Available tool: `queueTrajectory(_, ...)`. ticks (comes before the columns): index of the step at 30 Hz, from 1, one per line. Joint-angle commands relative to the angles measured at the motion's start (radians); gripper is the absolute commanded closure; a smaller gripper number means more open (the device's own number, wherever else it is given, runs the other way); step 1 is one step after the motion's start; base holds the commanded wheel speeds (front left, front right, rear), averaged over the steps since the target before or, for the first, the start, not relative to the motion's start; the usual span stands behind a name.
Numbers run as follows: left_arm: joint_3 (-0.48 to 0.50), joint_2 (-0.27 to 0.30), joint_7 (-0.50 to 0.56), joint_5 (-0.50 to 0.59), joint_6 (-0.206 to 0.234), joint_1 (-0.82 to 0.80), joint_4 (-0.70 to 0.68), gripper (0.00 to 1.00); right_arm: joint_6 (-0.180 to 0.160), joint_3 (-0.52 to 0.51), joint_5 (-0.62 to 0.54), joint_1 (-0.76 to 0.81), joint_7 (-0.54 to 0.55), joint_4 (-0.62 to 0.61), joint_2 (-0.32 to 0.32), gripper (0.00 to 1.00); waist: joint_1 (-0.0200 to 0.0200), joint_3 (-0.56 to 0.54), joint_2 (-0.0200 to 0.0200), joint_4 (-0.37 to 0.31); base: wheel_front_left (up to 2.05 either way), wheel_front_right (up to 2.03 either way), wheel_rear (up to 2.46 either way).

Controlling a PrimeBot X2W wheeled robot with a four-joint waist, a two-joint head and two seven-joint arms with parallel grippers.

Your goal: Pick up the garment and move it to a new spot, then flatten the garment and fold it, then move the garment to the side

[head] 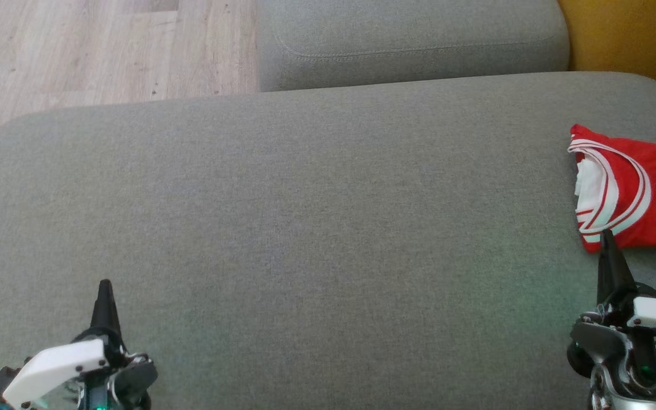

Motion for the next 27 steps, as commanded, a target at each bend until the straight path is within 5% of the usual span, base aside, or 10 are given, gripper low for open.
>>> queueTrajectory(1, 0.041, 0.008, 0.007, -0.006, -0.007, -0.047, -0.036, 1.0, 0.007, 0.02, 0.007, -0.021, 0.006, -0.041, -0.004, 1.0, 0.0, 0.0, 0.0, 0.0, 0.0, 0.0, 0.0)
queueTrajectory(27, 0.041, 0.008, 0.007, -0.006, -0.007, -0.047, -0.036, 1.0, 0.007, 0.02, 0.007, -0.021, 0.006, -0.041, -0.004, 1.0, 0.0, 0.0, 0.0, 0.0, 0.0, 0.0, 0.0)
